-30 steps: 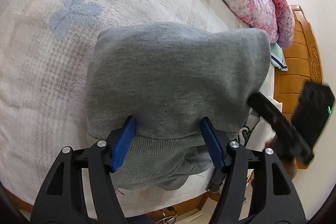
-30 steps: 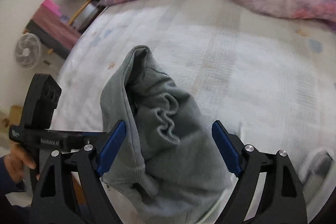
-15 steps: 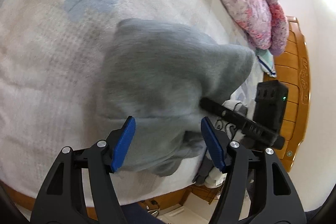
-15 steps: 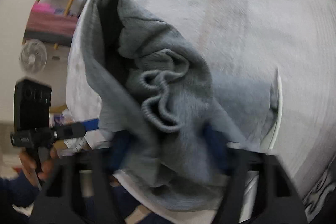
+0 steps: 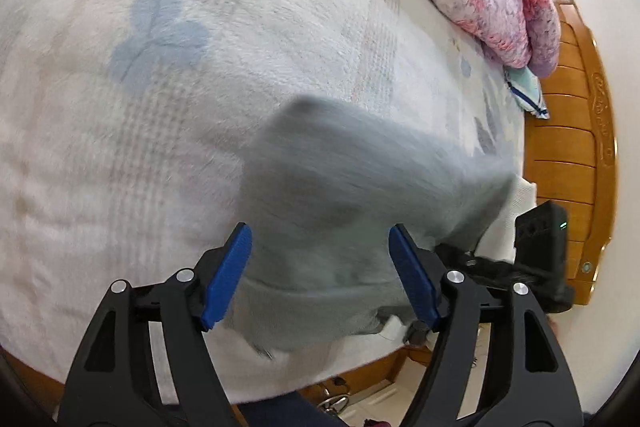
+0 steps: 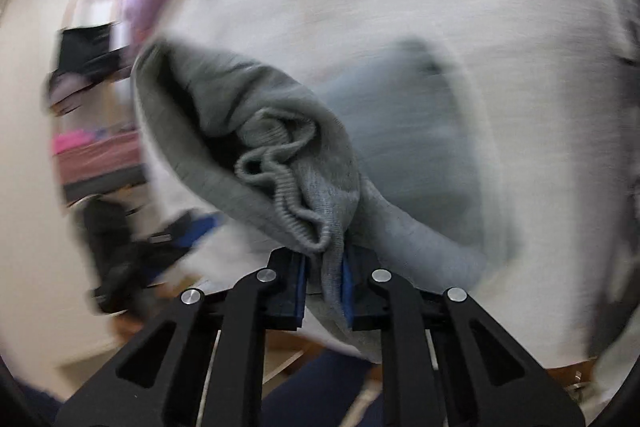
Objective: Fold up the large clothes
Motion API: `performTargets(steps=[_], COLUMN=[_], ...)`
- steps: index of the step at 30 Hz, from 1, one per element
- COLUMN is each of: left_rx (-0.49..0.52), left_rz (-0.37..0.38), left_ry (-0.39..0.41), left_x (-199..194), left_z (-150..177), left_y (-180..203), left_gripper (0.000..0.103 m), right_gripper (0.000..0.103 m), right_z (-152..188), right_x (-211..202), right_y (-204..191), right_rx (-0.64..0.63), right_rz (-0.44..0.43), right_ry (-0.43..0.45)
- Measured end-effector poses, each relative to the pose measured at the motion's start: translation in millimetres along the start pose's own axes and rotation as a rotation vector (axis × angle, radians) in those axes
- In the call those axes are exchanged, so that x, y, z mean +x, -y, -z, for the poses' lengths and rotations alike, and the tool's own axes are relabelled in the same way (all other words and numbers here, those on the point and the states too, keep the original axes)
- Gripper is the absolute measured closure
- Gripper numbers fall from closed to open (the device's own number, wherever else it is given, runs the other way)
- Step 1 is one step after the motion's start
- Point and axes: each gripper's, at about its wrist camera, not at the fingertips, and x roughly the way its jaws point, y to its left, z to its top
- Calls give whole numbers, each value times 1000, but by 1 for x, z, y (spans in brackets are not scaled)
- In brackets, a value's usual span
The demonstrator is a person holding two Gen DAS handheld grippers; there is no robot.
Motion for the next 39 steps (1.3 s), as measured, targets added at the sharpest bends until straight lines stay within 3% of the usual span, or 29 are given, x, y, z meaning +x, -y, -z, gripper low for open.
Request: performTargets(steps=[3,5,7,10,11,13,15,18,19,21,23,28,34,39], left_rx=[-5,-4,49,54,53,45,45,52,54,48,29,-32,-177,-215], left_rz=[-13,-74,-136,-148,-144,-136,-135,-137,-136,-125,-95,12,164,225], left_ry=[-58,-68,-80,-75,-74,-71,-66,-64,-63,-56,-42,-26,-85,-111], left_x=[35,46,55,57,57,57,57,57,55,52,47,31,49,66], left_z=[-8,-15,-19,-20,-21,-22,-21,-22,-21,-20,-18,-2,18,28], left_y=[1,1,9,7,5,2,1,2,1,-1,-4,-23,-48,-44], left_gripper=[30,30,28,28,28,28,28,28,27,25,25,24,22,19], right_gripper=[85,66,62,60,60,62,72,81,85,92,103,103,103,103], right_z=[-8,-9,-4,8,13,19,15,-3,-15,-35,-45,-64,-62,-60], right_x=[17,18,8,-22,-31,-45,-43,-21,-12,27,39,49,49,45], right_y=[19,15,5,-19,-29,-53,-78,-100,-96,-84,-53,-34,-29,-27], right_rx=[37,10,-13,-83,-125,-187,-243,-339,-335,-306,-281,-268,-253,-267], right_rz=[30,93,126,277,280,229,168,164,164,250,276,294,279,278], right_ry=[30,55,90,187,230,303,330,366,355,296,255,220,232,235])
